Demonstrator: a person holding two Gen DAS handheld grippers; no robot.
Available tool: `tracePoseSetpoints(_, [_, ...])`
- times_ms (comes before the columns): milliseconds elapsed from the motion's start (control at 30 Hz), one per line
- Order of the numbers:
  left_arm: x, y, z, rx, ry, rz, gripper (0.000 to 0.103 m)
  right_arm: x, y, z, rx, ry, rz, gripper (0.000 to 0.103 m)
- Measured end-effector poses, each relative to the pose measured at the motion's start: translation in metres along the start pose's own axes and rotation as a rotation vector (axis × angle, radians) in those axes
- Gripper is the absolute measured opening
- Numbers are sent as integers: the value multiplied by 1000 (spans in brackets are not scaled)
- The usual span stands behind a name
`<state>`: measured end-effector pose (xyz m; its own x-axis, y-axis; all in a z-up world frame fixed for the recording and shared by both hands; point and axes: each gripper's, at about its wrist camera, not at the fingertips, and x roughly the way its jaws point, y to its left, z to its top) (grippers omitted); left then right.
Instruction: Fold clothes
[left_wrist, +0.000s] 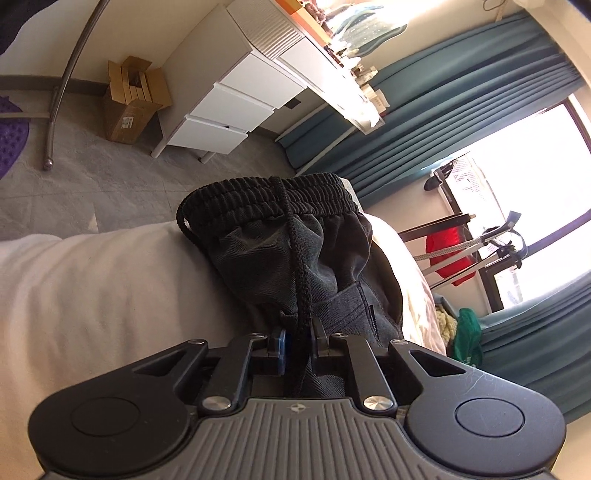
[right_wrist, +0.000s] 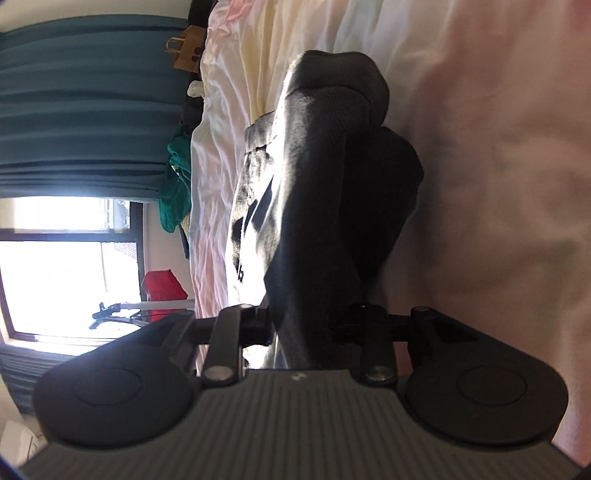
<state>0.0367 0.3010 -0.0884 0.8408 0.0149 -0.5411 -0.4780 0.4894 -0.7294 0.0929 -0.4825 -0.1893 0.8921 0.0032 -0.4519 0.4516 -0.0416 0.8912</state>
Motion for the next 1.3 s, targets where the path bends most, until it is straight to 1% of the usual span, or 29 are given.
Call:
tracePoseSetpoints(100, [-1,-4,-2,19,-8,17,14,7,-4,5,37,0,39,39])
tracePoseSetpoints(200, [-1,-4,-1,17,-8,24,14,12,-5,10,55,-13,74,39])
tracePoseSetpoints(267, [1,-5,0,25,-8,28,14,12,-6,15,76,-37,112,39])
tracePoseSetpoints(400, [4,-5,0,42,-7,38,15,12,-3,27,98,-43,174,39])
tracePoseSetpoints(433, [4,-6,0,46,-6,43,16,11,2,29,79,-44,188,39])
tracePoseSetpoints(567, [3,-8,1,61,-7,48,16,4,30,28,-90,-59,234,39])
tracePoseSetpoints(667, [3,-10,2,82,-9,54,15,4,32,29,-115,-78,199,39])
tracePoseSetpoints(700, [4,-11,2,91,-9,56,15,6,25,31,-76,-76,180,39])
tracePoseSetpoints(767, [4,-12,2,112,-10,62,15,12,4,36,43,-63,146,39])
tracePoseSetpoints(833, [3,-13,2,128,-10,69,16,17,-18,41,153,-52,132,39])
tracePoseSetpoints(867, [3,-13,2,134,-10,71,17,18,-21,42,161,-46,129,39])
tracePoseSetpoints(1033, [0,-14,2,148,-14,88,23,19,-17,49,113,-21,122,39])
tracePoseSetpoints(1100, [-2,-16,2,158,-16,98,24,20,-16,52,93,-10,120,38])
tracePoseSetpoints(1167, [-7,-19,0,177,-15,109,25,20,-15,54,72,-6,116,35])
tracePoseSetpoints(1200, [-9,-21,-2,190,-11,120,29,19,-14,54,54,-9,106,32])
tracePoseSetpoints(1233, [-12,-23,-4,207,-6,135,37,18,-13,55,33,-13,93,27])
tracePoseSetpoints(1300, [-19,-28,-10,255,0,158,45,16,-11,55,-7,-21,67,20])
